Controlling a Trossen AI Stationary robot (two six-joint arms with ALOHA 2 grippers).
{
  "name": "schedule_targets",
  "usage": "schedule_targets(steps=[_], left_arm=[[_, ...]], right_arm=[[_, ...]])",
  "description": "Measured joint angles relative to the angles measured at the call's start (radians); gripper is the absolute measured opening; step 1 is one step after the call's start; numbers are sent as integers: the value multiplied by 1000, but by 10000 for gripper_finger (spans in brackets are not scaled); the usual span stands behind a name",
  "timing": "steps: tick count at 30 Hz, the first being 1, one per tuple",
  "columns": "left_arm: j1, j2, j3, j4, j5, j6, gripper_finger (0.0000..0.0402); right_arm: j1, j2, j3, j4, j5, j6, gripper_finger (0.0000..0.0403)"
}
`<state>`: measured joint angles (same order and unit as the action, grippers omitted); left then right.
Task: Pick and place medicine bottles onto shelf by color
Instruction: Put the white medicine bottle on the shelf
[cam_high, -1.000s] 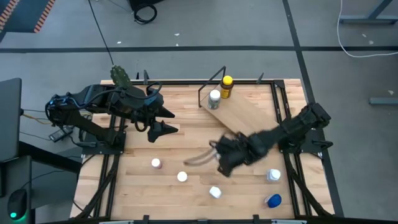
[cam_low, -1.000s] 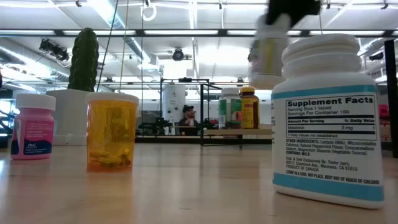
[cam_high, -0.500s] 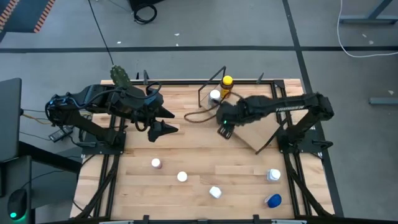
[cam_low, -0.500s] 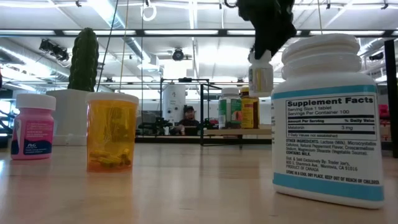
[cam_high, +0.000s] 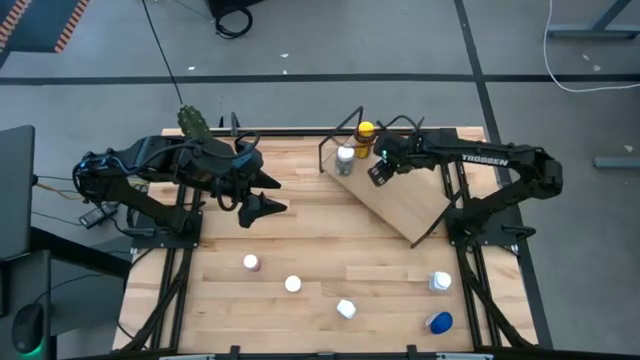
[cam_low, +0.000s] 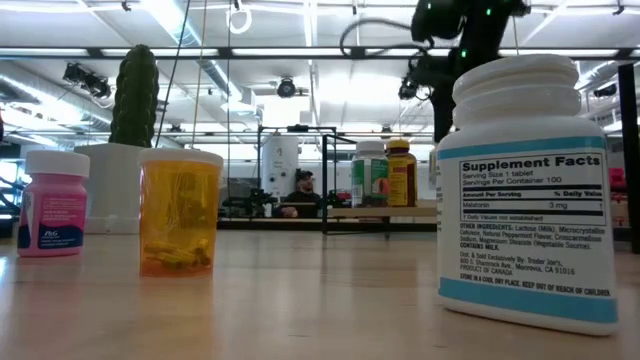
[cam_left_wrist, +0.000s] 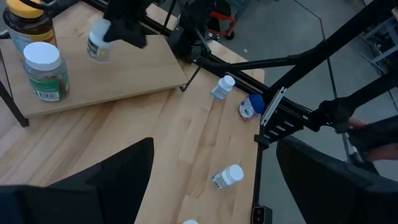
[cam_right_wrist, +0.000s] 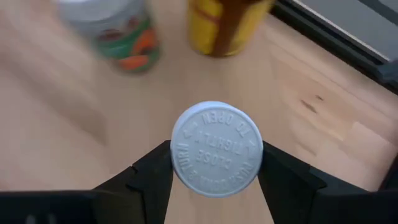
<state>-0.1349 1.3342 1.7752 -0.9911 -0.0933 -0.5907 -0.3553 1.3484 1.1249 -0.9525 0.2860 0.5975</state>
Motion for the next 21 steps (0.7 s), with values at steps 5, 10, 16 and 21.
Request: schedule_targets(steps=[5,10,16,21], left_arm=[[0,7,0,-1,0,-1,346],[0,10,0,-1,-2,-10,346],[1,10,0,-1,-4,-22,346],[3,10,0,-1,-11,-21,346]], right_arm=[[-75,9,-63,70,-59,-3,215],[-96,12,-83,91,-43,-29,219],[-135,13,-95,131,-38,-56,220],[-161,13,-95,156,-46,-60,220]])
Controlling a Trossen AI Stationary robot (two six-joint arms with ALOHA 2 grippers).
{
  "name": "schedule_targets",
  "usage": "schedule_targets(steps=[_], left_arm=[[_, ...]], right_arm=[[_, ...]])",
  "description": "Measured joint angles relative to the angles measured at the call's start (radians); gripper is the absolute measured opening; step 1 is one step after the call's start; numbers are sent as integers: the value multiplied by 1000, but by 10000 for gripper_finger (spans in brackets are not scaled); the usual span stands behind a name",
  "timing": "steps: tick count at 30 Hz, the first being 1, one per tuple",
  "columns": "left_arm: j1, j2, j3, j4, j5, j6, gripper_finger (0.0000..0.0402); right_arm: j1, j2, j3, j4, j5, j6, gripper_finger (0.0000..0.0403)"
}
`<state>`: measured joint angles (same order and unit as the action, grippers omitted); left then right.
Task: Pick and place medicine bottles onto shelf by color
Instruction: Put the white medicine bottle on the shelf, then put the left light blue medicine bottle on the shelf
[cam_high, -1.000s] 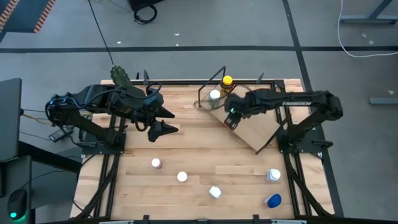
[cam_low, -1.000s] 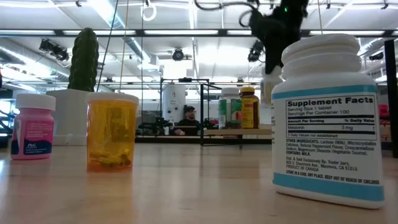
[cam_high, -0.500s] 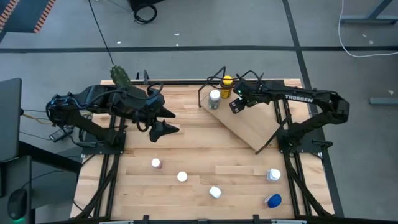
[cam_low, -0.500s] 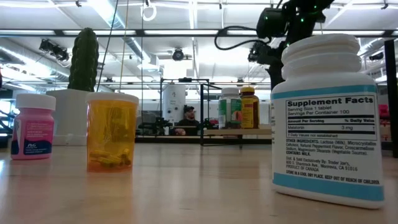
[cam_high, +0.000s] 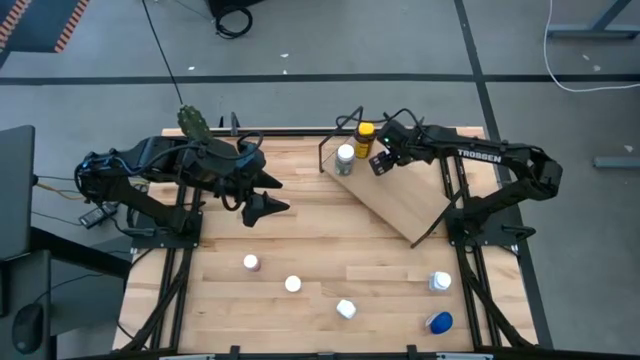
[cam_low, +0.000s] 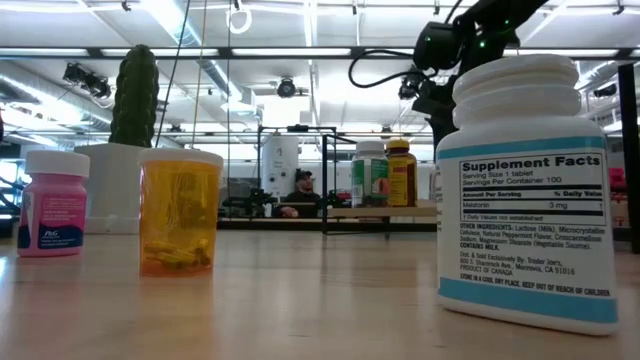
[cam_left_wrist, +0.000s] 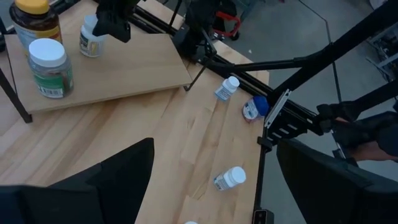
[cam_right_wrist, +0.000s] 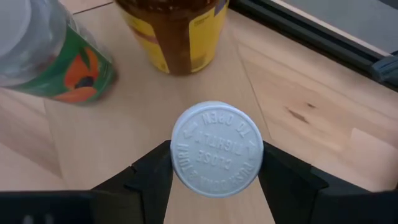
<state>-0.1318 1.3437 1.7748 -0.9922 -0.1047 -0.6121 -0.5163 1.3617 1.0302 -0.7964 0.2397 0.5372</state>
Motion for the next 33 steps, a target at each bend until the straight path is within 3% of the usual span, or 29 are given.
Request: schedule_targets(steps=[21,29,33], left_arm=[[0,0,0,0,-7,-6,346],[0,0,0,0,-8,-9,346],[-1,0,0,0,-71,1,346]], right_arm=[[-6,-2,6,7,-6,36,268],[25,-3,146,-68,-35,39,273],[81,-3,245,-120,-42,63,273]])
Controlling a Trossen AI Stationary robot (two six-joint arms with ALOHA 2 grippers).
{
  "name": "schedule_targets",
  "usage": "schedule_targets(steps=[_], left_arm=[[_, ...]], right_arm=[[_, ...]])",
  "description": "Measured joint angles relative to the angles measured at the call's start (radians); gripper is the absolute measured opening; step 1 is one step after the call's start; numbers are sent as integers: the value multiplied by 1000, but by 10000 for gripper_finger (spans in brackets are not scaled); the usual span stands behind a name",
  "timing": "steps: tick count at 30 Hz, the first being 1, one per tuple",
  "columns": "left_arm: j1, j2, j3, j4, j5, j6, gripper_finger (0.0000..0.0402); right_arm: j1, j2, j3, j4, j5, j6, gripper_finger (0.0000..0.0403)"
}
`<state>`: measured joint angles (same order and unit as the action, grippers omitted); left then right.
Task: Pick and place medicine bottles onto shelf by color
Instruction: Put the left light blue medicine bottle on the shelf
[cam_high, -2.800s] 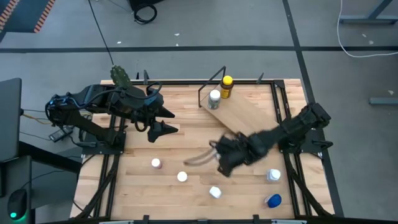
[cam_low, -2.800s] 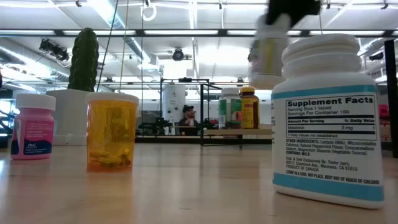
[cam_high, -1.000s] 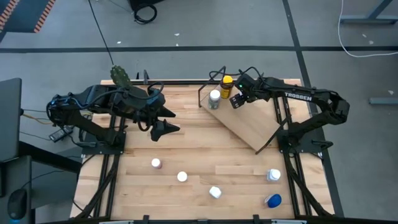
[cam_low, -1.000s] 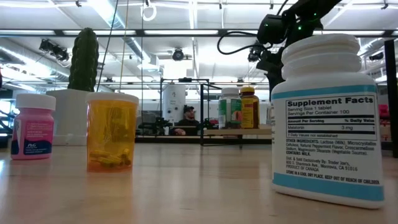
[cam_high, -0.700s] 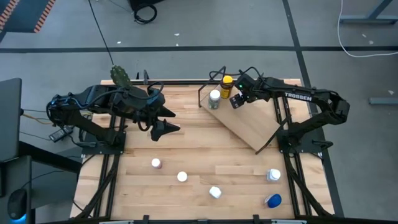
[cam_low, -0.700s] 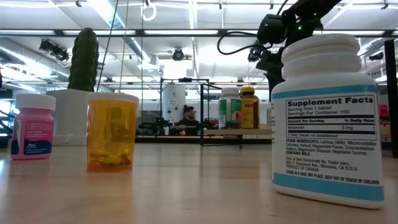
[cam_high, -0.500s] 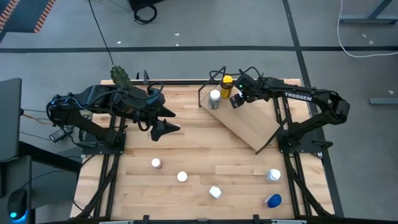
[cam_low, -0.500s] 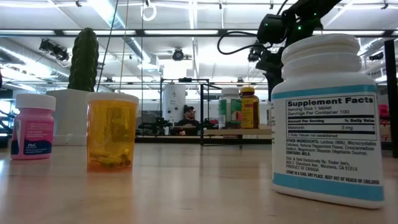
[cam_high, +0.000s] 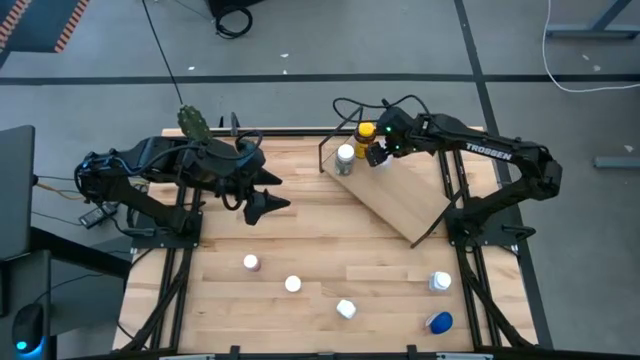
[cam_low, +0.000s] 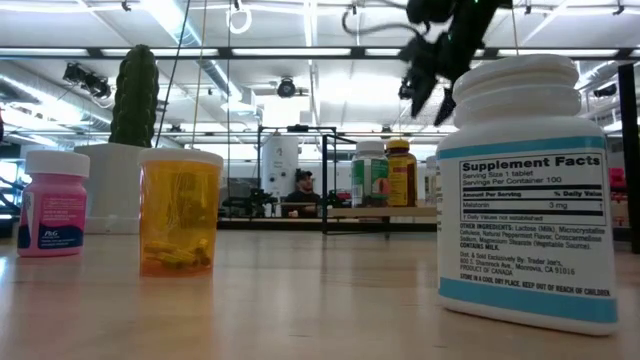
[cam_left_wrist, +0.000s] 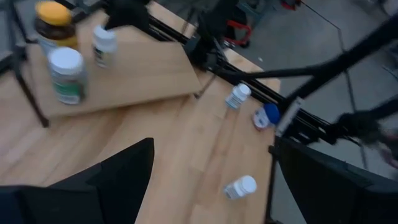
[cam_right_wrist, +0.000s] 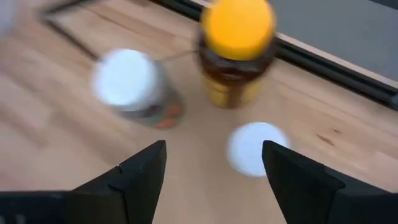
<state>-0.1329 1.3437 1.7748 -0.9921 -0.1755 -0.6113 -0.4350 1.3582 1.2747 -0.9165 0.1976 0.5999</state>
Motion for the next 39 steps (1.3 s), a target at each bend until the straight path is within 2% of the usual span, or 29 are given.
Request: schedule_targets(steps=[6,13,19,24,31,39], left_arm=[[1,0,0,0,-53,-2,346],[1,-1,0,0,-53,0,346],[1,-5,1,0,-48,74,346],[1,-5,1,0,23,147,346],[0,-4,1,-1,105,229,346],[-12,-4,1,-6,121,180,346]], right_arm=[[157,-1,78,-12,-20,77,273],[381,3,50,0,-7,218,273],[553,5,45,7,-3,296,273],[666,12,45,29,5,436,273],[848,63,45,166,33,403,272],[981,198,45,285,64,385,272]])
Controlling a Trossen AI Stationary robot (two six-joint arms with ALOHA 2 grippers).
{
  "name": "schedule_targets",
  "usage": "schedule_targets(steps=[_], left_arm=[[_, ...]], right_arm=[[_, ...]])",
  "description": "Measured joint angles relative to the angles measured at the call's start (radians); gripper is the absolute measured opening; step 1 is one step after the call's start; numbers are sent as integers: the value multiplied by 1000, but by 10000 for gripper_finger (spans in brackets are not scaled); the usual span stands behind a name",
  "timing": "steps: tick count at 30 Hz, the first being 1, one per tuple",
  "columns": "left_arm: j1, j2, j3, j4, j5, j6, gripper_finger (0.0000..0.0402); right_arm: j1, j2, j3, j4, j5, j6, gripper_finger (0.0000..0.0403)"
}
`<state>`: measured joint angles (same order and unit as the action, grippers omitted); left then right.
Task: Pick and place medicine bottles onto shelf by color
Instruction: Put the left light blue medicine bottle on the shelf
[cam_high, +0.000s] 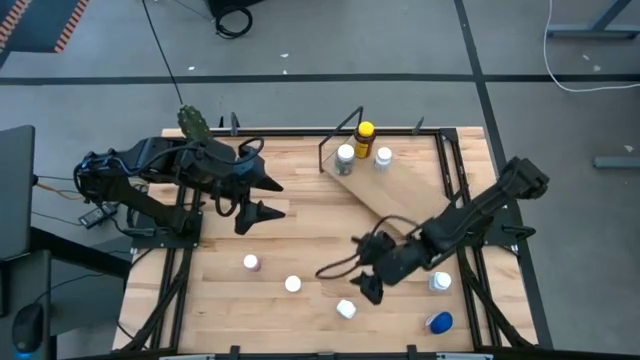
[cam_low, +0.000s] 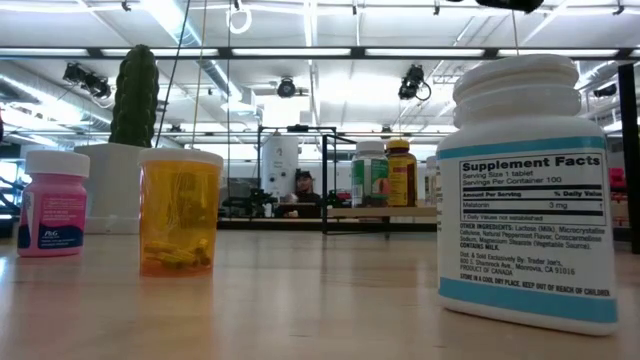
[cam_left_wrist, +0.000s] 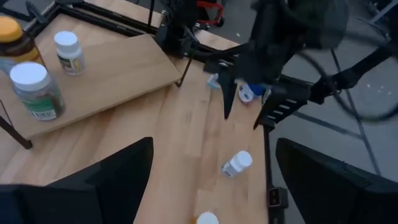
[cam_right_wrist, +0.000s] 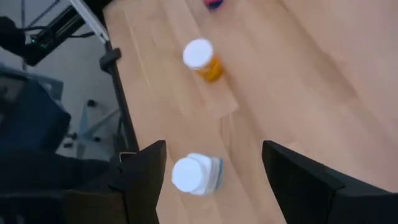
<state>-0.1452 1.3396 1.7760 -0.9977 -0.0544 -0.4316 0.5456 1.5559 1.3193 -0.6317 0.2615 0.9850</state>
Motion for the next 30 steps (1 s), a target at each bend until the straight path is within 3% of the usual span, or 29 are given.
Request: schedule_targets(steps=[9,30], left_arm=[[-39,5,0,-5,0,-46,325],[-234,81,-1,1,-118,-189,302]], right_arm=[[35,141,0,193,40,15,272],[81,205,0,211,37,-235,288]])
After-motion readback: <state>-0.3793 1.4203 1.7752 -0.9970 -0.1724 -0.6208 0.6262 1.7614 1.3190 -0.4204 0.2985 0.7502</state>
